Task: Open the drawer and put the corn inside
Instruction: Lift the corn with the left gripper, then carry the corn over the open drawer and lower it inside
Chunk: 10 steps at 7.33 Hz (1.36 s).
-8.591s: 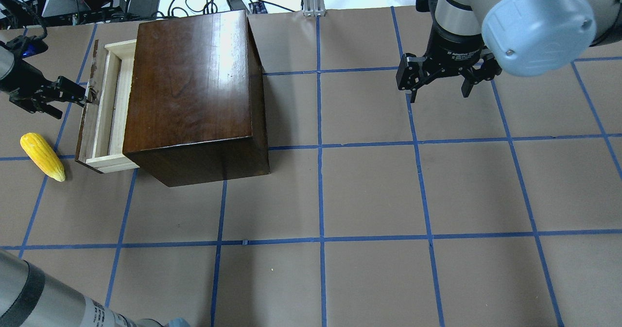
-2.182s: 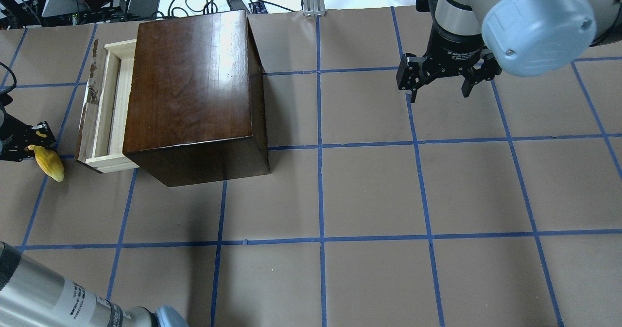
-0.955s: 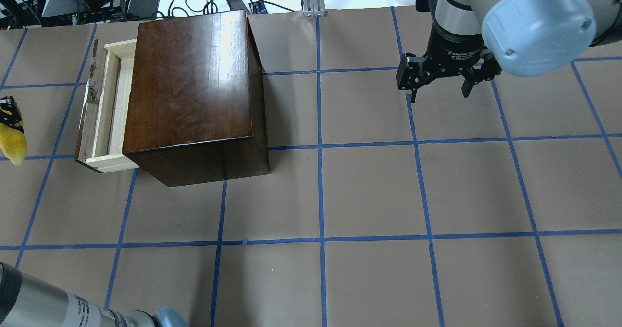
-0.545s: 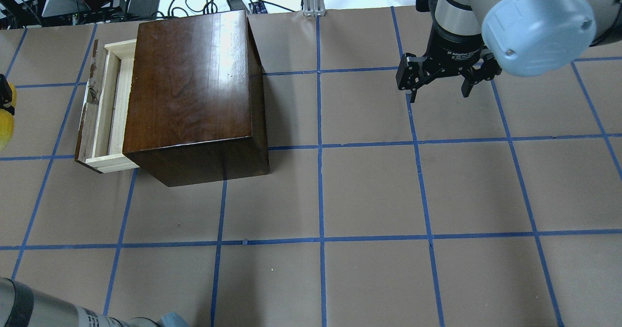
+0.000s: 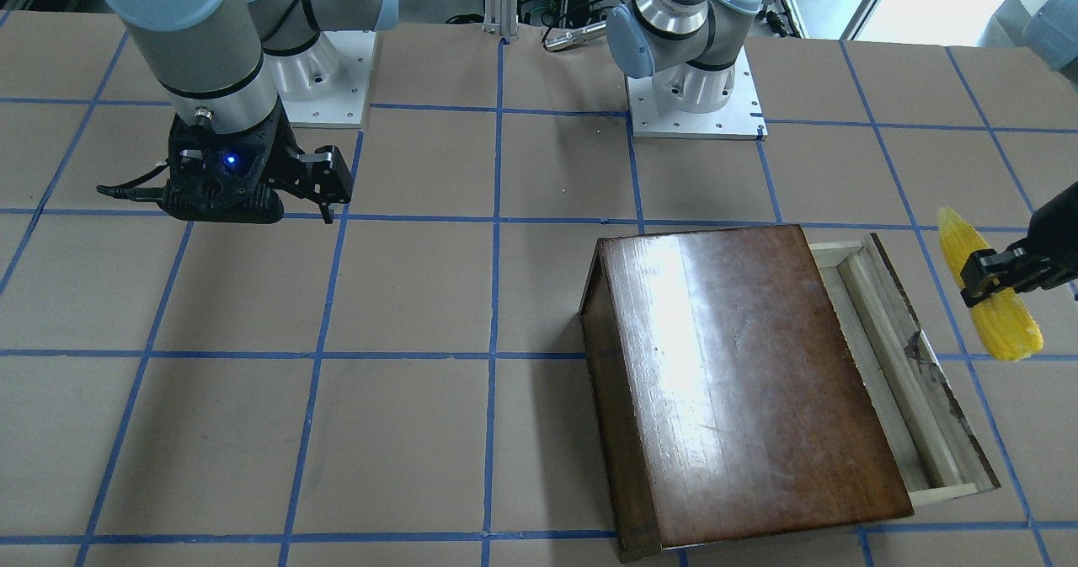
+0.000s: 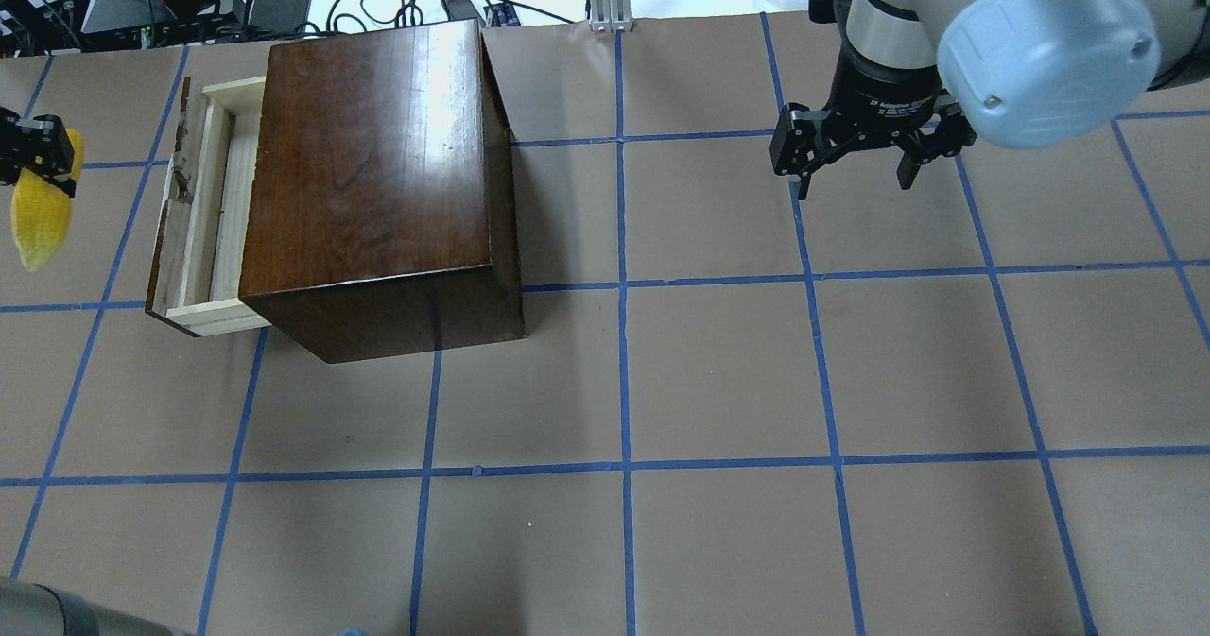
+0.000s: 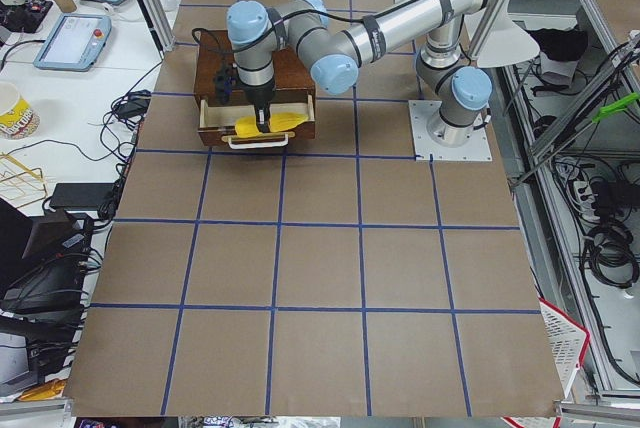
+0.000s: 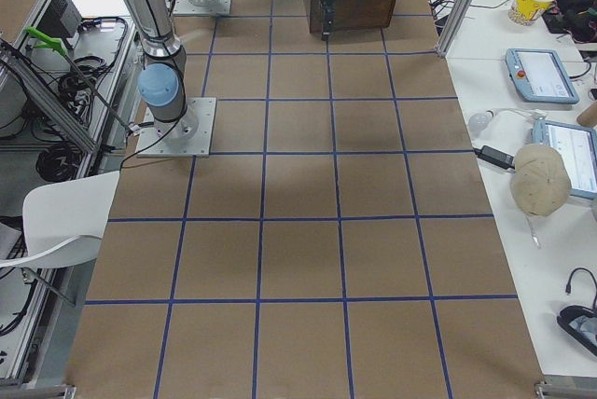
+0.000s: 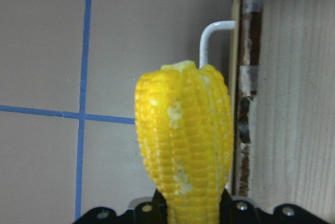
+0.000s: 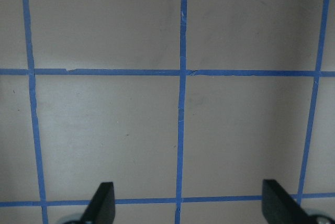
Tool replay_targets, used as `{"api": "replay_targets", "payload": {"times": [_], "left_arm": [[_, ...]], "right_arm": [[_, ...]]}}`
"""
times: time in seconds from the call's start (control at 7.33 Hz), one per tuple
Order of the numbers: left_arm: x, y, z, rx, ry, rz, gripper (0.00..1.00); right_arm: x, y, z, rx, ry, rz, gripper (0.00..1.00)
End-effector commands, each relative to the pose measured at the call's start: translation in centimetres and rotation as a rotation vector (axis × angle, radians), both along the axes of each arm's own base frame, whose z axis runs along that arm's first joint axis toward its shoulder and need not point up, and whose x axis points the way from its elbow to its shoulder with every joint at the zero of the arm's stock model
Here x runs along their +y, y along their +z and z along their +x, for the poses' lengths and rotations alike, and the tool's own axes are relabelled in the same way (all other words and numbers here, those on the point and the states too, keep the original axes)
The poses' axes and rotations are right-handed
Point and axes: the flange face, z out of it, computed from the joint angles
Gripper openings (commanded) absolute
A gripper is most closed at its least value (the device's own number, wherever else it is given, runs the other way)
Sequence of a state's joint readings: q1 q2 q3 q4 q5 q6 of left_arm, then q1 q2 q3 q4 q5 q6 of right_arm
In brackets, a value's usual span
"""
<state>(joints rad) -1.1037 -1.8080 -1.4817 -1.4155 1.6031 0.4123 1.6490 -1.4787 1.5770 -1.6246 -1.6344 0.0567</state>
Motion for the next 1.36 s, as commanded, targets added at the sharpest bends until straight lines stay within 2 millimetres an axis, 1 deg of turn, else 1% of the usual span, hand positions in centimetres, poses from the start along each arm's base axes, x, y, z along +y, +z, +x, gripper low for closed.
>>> {"api": "replay_targets", "payload": {"times": [0.0,0.27,0.41,0.68,1.09,1.23], "left_arm": [[-0.9,-0.8,-4.7,0.012,-0.084,0.016,0.10],[-1.7,-2.4,-5.4,0.025,-0.094,0.025,0.10],[-2.0,-2.9,-5.0,0.029,-0.082,0.020,0.10],[-2.2,-3.0,-5.4,0.049,-0.012,0.010,0.10],[-2.9,-4.0,-5.2,0.048,-0.012,0.002,0.10],[-2.9,-4.1,-5.4,0.048,-0.016,0.004,0.24]], "right_arm": [[0.0,0.0,0.0,0.001,0.000,0.000,1.00],[0.0,0.0,0.0,0.001,0.000,0.000,1.00],[0.0,0.0,0.0,0.001,0.000,0.000,1.00],[0.0,0.0,0.0,0.002,0.000,0.000,1.00],[0.0,0.0,0.0,0.002,0.000,0.000,1.00],[0.0,0.0,0.0,0.002,0.000,0.000,1.00]]}}
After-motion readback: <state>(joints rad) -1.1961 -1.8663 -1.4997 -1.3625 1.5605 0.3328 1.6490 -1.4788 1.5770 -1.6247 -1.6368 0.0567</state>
